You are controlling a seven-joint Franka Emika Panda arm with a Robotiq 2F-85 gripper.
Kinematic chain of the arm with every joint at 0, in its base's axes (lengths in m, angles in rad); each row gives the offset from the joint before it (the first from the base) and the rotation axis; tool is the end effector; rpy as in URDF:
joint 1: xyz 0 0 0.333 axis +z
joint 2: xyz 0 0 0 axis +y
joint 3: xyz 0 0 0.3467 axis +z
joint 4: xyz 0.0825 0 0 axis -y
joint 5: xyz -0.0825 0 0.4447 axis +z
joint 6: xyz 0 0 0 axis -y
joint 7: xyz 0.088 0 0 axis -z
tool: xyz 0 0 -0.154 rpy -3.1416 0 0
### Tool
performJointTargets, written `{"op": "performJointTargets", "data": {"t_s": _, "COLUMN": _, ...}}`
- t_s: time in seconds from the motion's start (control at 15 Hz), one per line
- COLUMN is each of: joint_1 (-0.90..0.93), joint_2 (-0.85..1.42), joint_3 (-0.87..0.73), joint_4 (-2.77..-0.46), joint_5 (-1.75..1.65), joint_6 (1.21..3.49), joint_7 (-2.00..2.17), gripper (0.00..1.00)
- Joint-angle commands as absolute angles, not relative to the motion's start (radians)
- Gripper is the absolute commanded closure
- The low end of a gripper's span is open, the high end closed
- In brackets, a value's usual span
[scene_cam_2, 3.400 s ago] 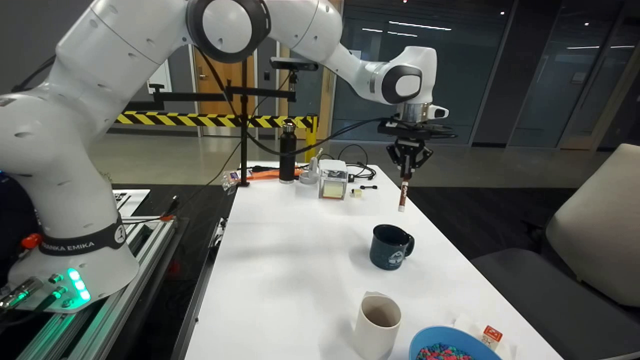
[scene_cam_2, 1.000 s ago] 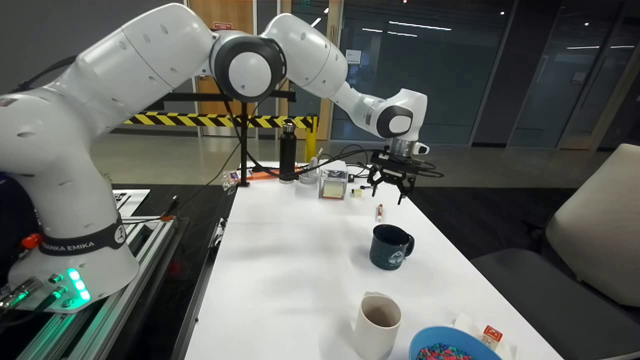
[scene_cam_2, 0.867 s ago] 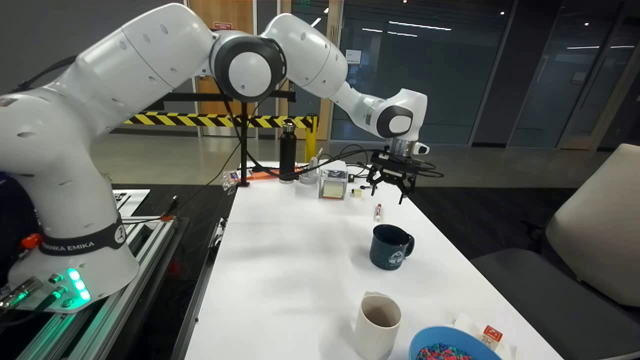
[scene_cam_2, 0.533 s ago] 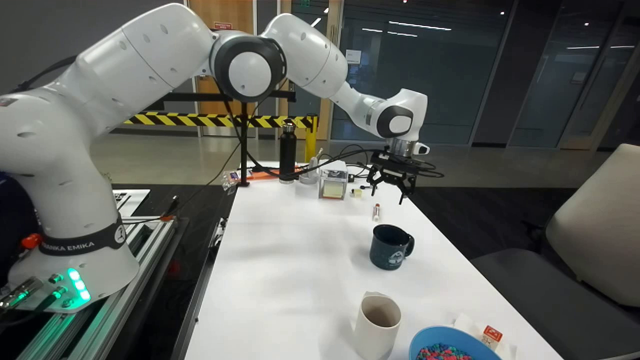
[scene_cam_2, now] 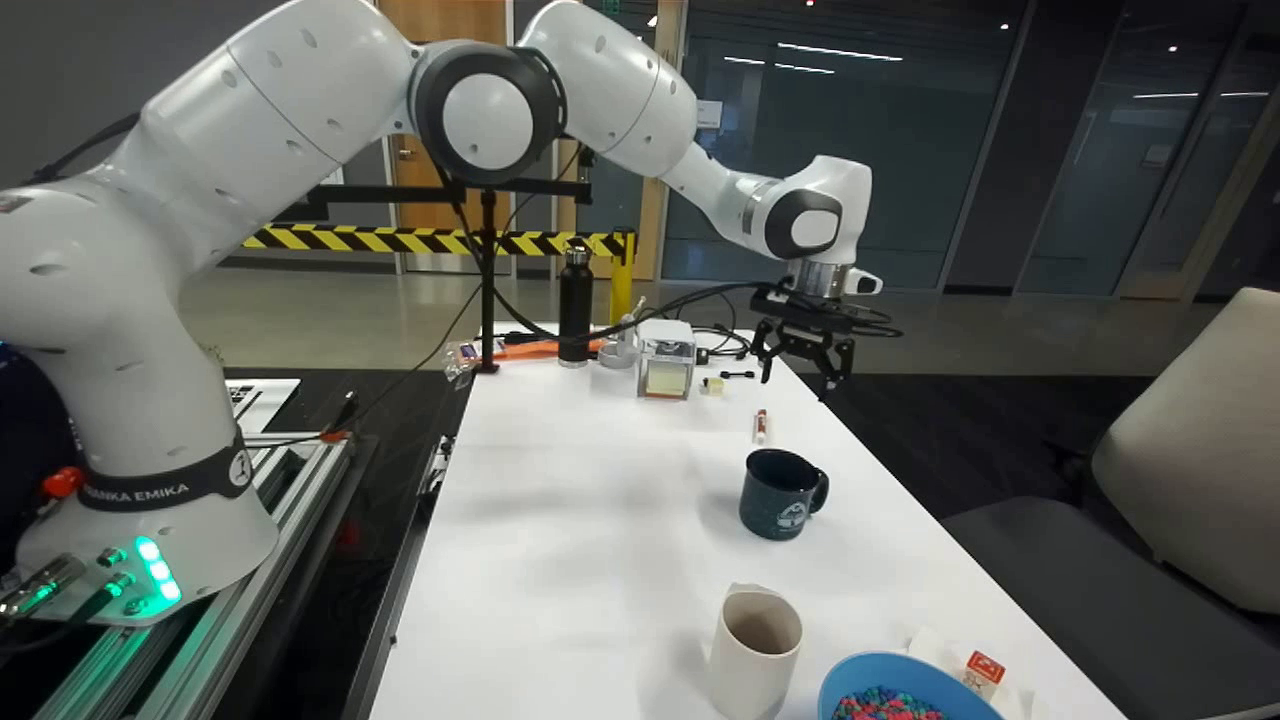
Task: Remove the marker from the cup and put it on the table
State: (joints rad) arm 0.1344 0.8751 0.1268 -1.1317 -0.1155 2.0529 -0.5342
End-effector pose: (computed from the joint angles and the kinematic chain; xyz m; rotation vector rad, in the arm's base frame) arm 0.8331 0.1814 0.2324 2.8800 1.2153 0.0793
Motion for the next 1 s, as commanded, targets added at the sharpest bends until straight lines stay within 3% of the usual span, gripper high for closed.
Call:
{"op": "performJointTargets", "data": {"t_s": 0.0, "joint_1": 0.105, "joint_2": 0.765, "joint_3": 0.117, "joint_4": -1.268, "joint_5": -0.104, "joint_6": 2.09, "joint_7": -0.426, "gripper": 0.0}}
{"op": "performJointTargets", "data": {"t_s": 0.93, "joint_1": 0.08, "joint_2": 0.665, "joint_3": 0.084, "joint_4": -1.424, "joint_5": -0.1, "joint_6": 2.148, "joint_7": -0.207, "gripper": 0.0}}
